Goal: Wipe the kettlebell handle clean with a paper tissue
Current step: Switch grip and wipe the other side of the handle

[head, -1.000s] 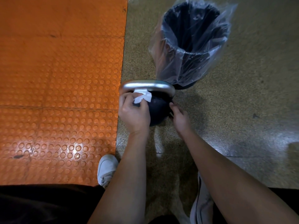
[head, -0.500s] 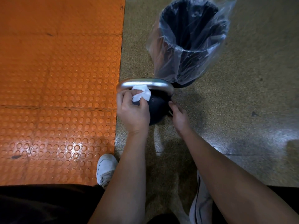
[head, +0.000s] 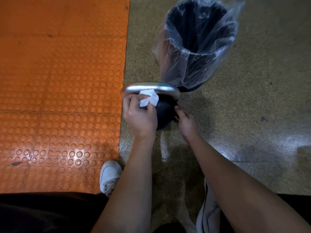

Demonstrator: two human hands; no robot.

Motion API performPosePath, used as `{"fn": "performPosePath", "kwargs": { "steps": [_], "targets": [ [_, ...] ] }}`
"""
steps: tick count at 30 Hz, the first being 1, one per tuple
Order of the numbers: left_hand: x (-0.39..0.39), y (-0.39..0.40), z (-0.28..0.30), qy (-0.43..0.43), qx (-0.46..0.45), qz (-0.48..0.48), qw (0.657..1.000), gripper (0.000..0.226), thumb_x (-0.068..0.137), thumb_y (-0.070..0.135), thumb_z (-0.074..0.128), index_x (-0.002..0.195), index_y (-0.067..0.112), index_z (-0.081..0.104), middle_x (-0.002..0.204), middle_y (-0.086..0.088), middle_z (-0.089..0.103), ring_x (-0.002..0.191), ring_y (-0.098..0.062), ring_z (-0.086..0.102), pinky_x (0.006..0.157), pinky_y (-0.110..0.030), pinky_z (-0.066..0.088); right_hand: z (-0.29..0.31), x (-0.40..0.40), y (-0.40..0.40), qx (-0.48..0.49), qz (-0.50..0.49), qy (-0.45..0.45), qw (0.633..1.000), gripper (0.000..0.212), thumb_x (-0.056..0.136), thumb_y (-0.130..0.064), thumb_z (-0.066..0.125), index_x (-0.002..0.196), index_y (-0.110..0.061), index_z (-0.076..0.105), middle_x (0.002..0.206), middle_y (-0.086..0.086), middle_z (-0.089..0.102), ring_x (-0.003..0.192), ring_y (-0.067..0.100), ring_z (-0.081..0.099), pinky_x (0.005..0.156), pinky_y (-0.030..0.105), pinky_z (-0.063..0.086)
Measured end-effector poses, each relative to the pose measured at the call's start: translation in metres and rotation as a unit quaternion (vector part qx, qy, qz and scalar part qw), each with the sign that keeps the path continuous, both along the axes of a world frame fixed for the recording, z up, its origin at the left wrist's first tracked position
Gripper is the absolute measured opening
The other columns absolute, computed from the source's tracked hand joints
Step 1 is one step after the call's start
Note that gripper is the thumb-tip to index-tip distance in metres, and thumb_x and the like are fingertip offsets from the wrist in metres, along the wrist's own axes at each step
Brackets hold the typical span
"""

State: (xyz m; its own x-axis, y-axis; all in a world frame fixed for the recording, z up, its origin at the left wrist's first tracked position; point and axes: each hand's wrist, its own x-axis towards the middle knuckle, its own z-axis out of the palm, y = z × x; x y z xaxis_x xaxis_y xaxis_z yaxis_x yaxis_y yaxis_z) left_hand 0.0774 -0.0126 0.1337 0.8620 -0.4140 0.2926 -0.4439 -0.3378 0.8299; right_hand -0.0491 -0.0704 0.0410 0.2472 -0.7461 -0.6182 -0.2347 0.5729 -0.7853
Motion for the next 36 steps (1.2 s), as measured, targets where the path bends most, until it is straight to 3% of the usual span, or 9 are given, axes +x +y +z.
{"fn": "performPosePath", "kwargs": {
  "steps": [5,10,14,16,19,23,25,30,36],
  "targets": [
    [0.007,0.005,-0.006,0.019,-0.008,0.043,0.999,0.012,0.069,-0.001,0.062,0.075,0.006,0.07,0.085,-0.009,0.063,0.076,-0.01,0.055,0.07,0.0,0.034,0.002,0.0,-0.001,0.013,-0.006,0.0,1.0,0.051,0.072,-0.079,0.064,0.11,-0.048,0.073,0.136,-0.003,0.068,0.13,0.025,0.059,0.116,0.057,0.043],
    [0.0,-0.001,0.002,-0.032,-0.041,0.011,0.999,0.019,0.068,-0.003,0.06,0.077,0.008,0.073,0.086,-0.008,0.062,0.08,-0.018,0.061,0.073,-0.019,0.045,0.005,0.001,0.0,0.005,-0.015,-0.012,1.0,0.071,0.082,-0.067,0.064,0.142,-0.028,0.063,0.136,-0.003,0.067,0.133,0.023,0.058,0.118,0.052,0.042],
    [-0.01,-0.005,0.001,0.131,-0.044,0.095,0.986,0.011,0.072,0.008,0.063,0.076,0.017,0.069,0.082,0.002,0.067,0.076,-0.017,0.061,0.073,-0.029,0.05,0.006,0.001,0.0,0.009,-0.016,-0.013,1.0,0.081,0.073,-0.075,0.065,0.141,-0.032,0.064,0.139,-0.004,0.067,0.132,0.02,0.059,0.118,0.052,0.042],
    [-0.013,-0.01,0.001,0.297,-0.071,0.158,0.939,0.008,0.076,0.013,0.067,0.079,0.02,0.071,0.075,0.005,0.07,0.069,-0.013,0.063,0.073,-0.033,0.053,0.006,0.0,0.0,0.002,-0.015,-0.02,1.0,0.069,0.085,-0.065,0.065,0.142,-0.027,0.064,0.137,-0.006,0.068,0.131,0.018,0.059,0.118,0.05,0.043],
    [-0.009,-0.021,0.014,0.506,-0.225,0.207,0.807,0.008,0.081,0.003,0.068,0.089,0.005,0.068,0.075,-0.004,0.068,0.061,-0.012,0.066,0.068,-0.028,0.057,0.005,-0.002,-0.001,0.005,-0.009,-0.034,0.999,0.048,0.101,-0.046,0.061,0.141,-0.02,0.064,0.128,-0.006,0.07,0.125,0.016,0.062,0.117,0.046,0.045],
    [0.008,-0.022,0.02,0.623,-0.329,0.171,0.689,0.015,0.087,-0.009,0.06,0.101,-0.004,0.06,0.092,-0.011,0.062,0.075,-0.014,0.065,0.065,-0.017,0.055,0.008,-0.002,-0.001,0.011,-0.011,-0.034,0.999,0.044,0.105,-0.041,0.058,0.143,-0.02,0.062,0.114,-0.014,0.068,0.119,0.014,0.061,0.112,0.038,0.047],
    [0.011,-0.019,0.013,0.651,-0.334,0.128,0.67,0.018,0.088,-0.005,0.06,0.105,0.0,0.061,0.103,-0.011,0.059,0.086,-0.014,0.063,0.071,-0.016,0.054,0.008,-0.002,-0.001,0.013,-0.01,-0.032,0.999,0.044,0.105,-0.041,0.058,0.144,-0.021,0.062,0.112,-0.015,0.067,0.117,0.014,0.061,0.112,0.039,0.047],
    [0.004,-0.006,0.008,0.667,-0.288,0.046,0.685,0.017,0.087,-0.004,0.061,0.102,0.004,0.062,0.094,-0.009,0.062,0.071,-0.01,0.063,0.066,-0.016,0.053,0.009,-0.001,0.001,-0.004,0.004,-0.016,1.0,0.056,0.095,-0.056,0.061,0.142,-0.025,0.064,0.128,-0.007,0.069,0.128,0.019,0.06,0.117,0.049,0.044],
    [0.02,-0.015,0.008,0.676,-0.334,0.027,0.657,0.026,0.088,-0.007,0.049,0.103,0.006,0.066,0.1,-0.008,0.062,0.079,-0.009,0.059,0.066,-0.014,0.053,0.012,0.0,0.0,0.006,-0.008,-0.001,1.0,0.073,0.079,-0.07,0.063,0.139,-0.029,0.066,0.131,-0.004,0.068,0.13,0.025,0.059,0.116,0.055,0.042]
  ]
}}
